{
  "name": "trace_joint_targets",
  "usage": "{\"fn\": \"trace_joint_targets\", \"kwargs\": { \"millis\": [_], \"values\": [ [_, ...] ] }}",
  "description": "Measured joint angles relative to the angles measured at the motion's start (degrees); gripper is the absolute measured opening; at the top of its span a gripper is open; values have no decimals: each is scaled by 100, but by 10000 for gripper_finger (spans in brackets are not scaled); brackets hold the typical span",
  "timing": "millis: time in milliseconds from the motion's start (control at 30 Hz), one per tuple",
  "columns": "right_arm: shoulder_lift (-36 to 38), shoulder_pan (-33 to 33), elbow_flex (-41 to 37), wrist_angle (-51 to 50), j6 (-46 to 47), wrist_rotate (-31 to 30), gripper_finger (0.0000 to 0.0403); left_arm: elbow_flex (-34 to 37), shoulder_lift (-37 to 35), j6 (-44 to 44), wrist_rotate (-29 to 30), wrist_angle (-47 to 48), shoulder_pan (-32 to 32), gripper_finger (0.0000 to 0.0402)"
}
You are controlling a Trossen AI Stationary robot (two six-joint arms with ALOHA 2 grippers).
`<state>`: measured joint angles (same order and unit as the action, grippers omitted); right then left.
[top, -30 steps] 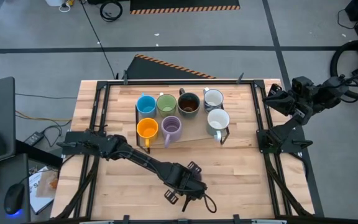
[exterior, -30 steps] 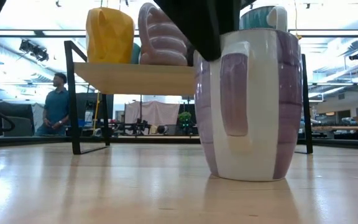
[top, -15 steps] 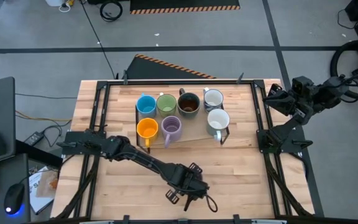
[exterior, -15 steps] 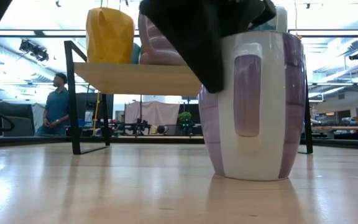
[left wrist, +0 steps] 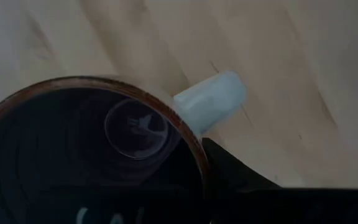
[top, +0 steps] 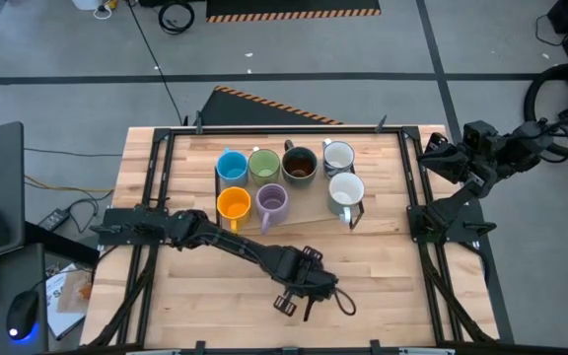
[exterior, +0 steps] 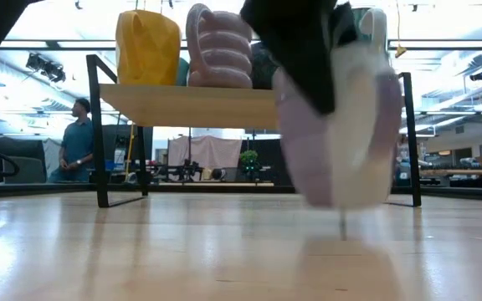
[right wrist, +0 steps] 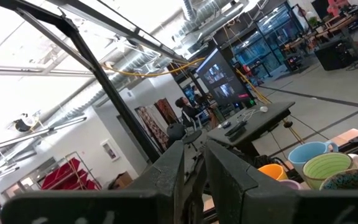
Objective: Place coffee mugs
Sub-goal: Put the right purple white cup on the shelf
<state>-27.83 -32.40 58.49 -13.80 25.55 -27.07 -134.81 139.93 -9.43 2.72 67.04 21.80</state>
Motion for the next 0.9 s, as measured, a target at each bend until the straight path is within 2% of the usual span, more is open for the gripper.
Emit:
{"fn": "trace_joint_targets", "kwargs": {
  "millis": [333,567,900],
  "values": [
    [0,0,1,-1,13,0,73,8,-1016,1,-8,-59,-268,23],
    [0,0,1,0,-1,0,73,-10,-1407,349,-94,-224,-412,23],
    [-2,0,-1,0,1,0,73,-17,-1668,10,467,-587,-546,23]
  ]
}}
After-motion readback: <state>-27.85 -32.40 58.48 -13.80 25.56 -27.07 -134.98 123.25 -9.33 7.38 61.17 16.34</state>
